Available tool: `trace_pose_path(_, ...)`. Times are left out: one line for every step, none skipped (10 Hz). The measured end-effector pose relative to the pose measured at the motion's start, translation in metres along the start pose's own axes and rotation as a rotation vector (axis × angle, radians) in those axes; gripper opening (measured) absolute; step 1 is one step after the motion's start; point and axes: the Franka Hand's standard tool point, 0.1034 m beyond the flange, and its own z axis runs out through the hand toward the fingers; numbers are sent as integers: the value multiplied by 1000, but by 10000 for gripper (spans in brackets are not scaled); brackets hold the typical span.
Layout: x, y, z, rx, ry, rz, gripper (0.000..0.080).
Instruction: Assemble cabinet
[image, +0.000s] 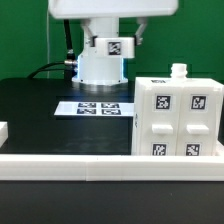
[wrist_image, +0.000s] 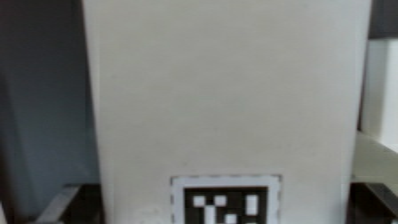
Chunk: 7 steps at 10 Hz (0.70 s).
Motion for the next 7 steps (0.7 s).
trace_pose_path(9, -17, -3, 1, 7, 0, 561)
trace_pose_path(20, -33, -5, 1, 4, 18, 561)
trace_pose_path(33, -45, -7, 3, 7, 27, 561)
trace_pose_path(43, -51, -6, 2, 17, 12, 561)
trace_pose_path(42, -48, 0, -2, 6, -10, 561)
trace_pose_path(41, -48, 0, -1, 6, -8, 561)
trace_pose_path(41, -48, 0, -2, 6, -9, 561)
